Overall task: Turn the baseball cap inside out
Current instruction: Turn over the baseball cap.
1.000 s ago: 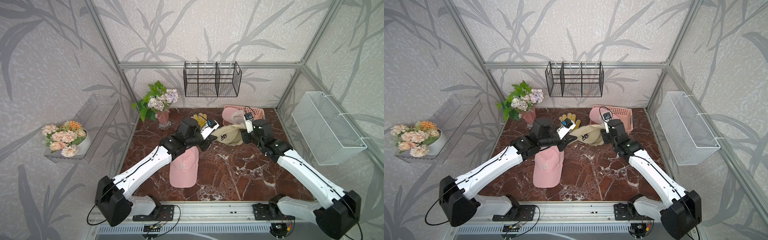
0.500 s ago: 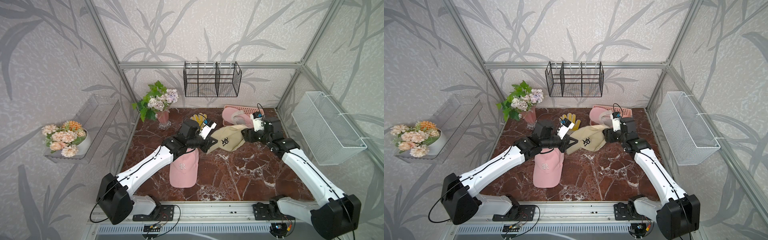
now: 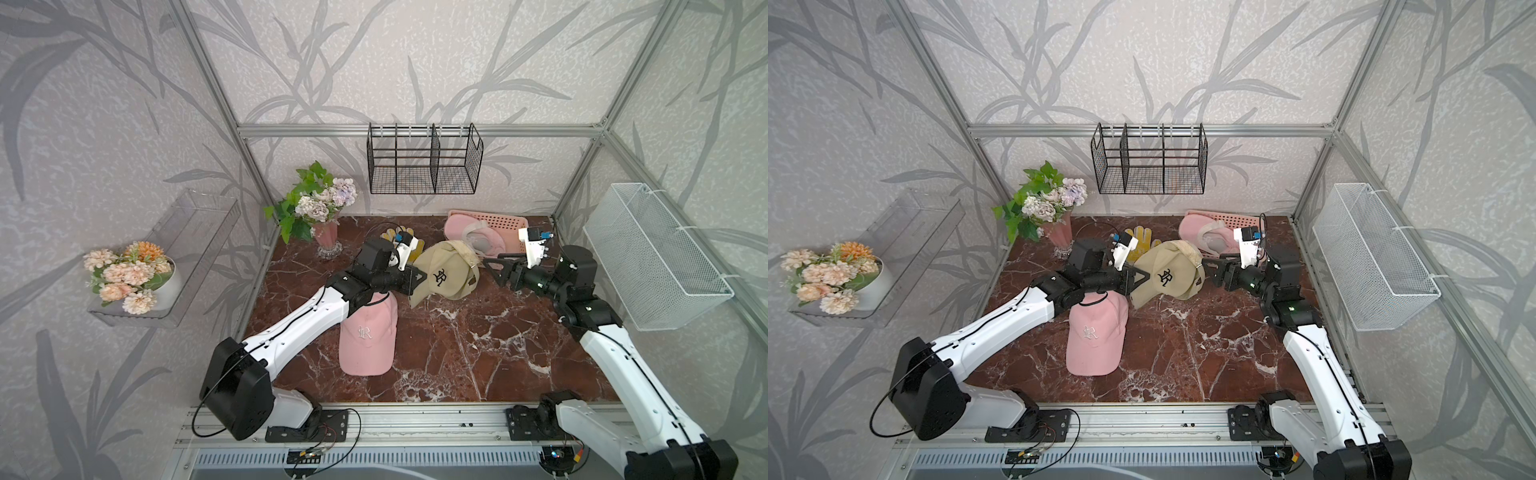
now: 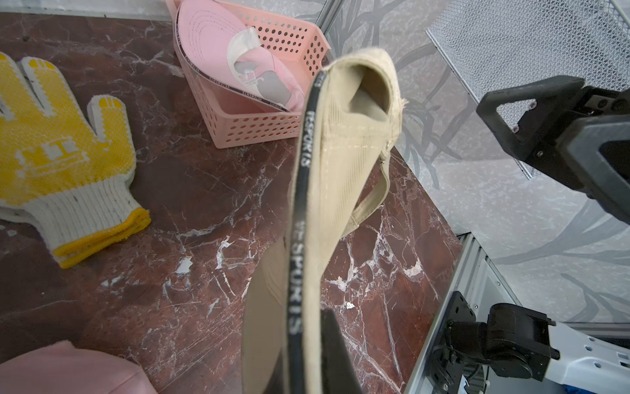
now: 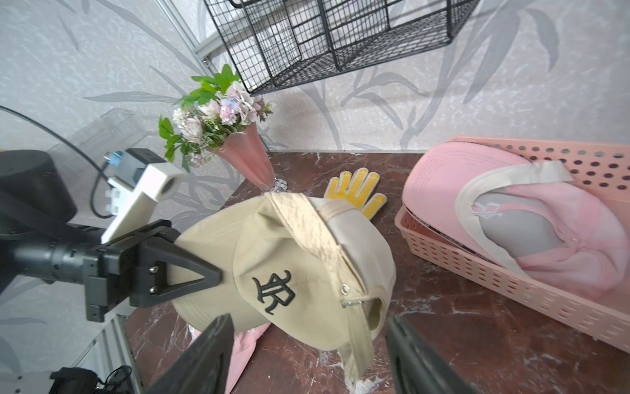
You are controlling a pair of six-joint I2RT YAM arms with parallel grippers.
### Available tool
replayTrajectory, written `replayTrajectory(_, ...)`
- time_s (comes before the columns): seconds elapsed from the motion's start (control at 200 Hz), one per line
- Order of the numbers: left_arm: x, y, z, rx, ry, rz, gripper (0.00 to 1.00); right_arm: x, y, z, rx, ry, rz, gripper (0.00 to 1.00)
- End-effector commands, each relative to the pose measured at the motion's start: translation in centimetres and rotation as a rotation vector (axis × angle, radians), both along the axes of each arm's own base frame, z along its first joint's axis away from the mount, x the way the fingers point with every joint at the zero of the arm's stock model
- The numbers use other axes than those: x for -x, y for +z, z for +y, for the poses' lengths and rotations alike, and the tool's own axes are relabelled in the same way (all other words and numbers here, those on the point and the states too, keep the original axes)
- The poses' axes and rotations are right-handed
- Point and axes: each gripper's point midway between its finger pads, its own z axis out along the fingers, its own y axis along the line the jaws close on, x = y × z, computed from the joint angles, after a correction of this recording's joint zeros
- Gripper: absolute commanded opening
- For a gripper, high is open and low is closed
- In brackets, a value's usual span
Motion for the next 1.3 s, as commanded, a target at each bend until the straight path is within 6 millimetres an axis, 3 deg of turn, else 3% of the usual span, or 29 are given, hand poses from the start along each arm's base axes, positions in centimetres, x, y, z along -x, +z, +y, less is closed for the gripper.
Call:
replayTrajectory(0.0,-0.2,1.4,-0.2,0.063,0.021,0.0,0.0,2.1,1.7,1.9,-0.057,0.161,-0.032,0.74)
replayTrajectory(0.17,-0.3,2.4,-0.6,0.121,0.035,0.025,0.0,4.7,-0.3,4.3,-0.06,0.338,0.087,0.71)
replayTrajectory(0.29,-0.2,2.5,-0.9,0.134,0.027,0.042,0.0,5.3,-2.1,6.0,-0.004,0.376,0.132,0.68)
replayTrajectory(0.4,0.1,2.6,-1.2,0.145,0.002,0.048,0.0,3.9,-4.1,6.5,0.058,0.313,0.17,0.64)
replayTrajectory(0.525,0.3,2.7,-1.2,0.146,-0.009,0.043,0.0,0.0,-6.3,5.2,0.114,0.11,0.218,0.63)
replayTrajectory(0.705,0.7,2.9,-1.4,0.153,-0.036,0.041,0.0,-3.2,-8.2,4.0,0.156,-0.031,0.273,0.61)
replayTrajectory(1.115,1.2,2.8,-1.8,0.155,-0.08,0.043,0.0,-4.7,-9.3,3.4,0.16,-0.097,0.273,0.69)
replayTrajectory(1.295,1.6,3.4,-2.1,0.179,-0.112,0.042,0.0,-4.8,-9.3,4.1,0.152,-0.055,0.264,0.7)
